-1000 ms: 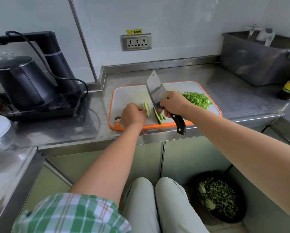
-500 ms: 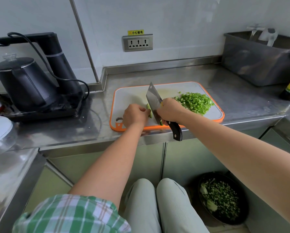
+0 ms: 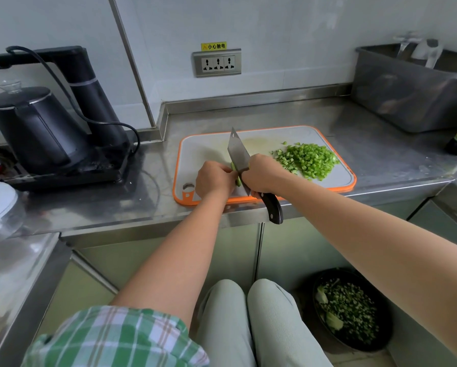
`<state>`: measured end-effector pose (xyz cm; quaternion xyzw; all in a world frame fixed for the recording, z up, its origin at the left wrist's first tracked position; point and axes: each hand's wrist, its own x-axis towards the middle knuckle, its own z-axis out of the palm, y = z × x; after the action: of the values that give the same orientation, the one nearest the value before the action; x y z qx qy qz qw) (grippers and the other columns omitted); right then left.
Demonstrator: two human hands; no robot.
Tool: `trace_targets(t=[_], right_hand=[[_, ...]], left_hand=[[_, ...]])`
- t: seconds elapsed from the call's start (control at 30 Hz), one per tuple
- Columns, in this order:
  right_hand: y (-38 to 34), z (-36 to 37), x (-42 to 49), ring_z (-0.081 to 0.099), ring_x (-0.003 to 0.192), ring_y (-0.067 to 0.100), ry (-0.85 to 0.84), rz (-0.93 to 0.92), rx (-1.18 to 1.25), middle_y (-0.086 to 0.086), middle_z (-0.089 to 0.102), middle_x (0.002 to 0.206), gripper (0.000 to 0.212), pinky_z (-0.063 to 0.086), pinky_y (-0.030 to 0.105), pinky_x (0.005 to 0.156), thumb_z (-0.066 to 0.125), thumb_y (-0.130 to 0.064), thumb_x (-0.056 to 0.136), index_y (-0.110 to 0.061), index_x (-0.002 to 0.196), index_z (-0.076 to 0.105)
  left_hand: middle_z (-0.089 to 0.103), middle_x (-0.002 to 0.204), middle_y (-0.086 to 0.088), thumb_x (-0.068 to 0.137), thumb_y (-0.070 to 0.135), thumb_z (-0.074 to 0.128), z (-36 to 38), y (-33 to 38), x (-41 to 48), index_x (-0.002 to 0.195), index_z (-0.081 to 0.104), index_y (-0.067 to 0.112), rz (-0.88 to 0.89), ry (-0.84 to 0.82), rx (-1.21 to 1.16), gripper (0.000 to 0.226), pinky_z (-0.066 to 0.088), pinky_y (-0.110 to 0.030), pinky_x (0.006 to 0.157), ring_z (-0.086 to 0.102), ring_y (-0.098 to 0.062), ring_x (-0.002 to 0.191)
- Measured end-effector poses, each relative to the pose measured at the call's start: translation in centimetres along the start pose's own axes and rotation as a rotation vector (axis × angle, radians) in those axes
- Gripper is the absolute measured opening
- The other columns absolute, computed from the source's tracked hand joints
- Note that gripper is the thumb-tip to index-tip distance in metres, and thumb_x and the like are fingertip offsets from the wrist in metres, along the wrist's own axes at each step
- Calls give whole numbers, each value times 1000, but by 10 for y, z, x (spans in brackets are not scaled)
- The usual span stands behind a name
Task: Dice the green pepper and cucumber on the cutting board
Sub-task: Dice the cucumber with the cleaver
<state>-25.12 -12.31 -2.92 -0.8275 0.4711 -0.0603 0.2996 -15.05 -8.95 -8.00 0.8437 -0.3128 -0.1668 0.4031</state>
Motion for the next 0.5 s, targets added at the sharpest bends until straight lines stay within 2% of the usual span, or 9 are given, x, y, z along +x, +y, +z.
trace_targets(t=[0.1, 0.27, 0.4, 0.5], right_hand=[[-4, 1, 2, 52, 43, 17, -3, 2, -58, 7, 56, 53, 15, 42, 23, 45, 43, 0, 82, -3, 70, 52], [-8, 5, 6, 50, 48, 18, 7, -13, -141, 7, 53, 57, 16, 37, 23, 44, 46, -2, 82, -5, 67, 46], [-8, 8, 11, 51, 50, 21, -8, -19, -160, 10, 54, 59, 14, 42, 24, 48, 48, -1, 79, -5, 65, 46], [-12, 7, 14, 52, 50, 22, -37, -22, -184, 11, 56, 59, 14, 43, 26, 52, 50, 1, 78, -4, 64, 49]], left_hand=[[72, 83, -5, 81, 26, 67, 0, 0, -1, 85, 78, 21, 2, -10, -6, 14, 39, -25, 60, 66, -27, 80], [72, 76, -6, 79, 19, 64, -4, 2, -1, 80, 77, 18, -8, -40, -6, 14, 44, -25, 60, 67, -26, 77], [71, 74, -7, 75, 19, 62, -5, 3, 0, 76, 77, 18, -26, -46, -3, 15, 49, -26, 63, 68, -28, 76], [71, 73, -7, 75, 16, 59, -6, 3, -1, 74, 75, 17, -28, -50, 8, 16, 42, -23, 59, 68, -28, 77]])
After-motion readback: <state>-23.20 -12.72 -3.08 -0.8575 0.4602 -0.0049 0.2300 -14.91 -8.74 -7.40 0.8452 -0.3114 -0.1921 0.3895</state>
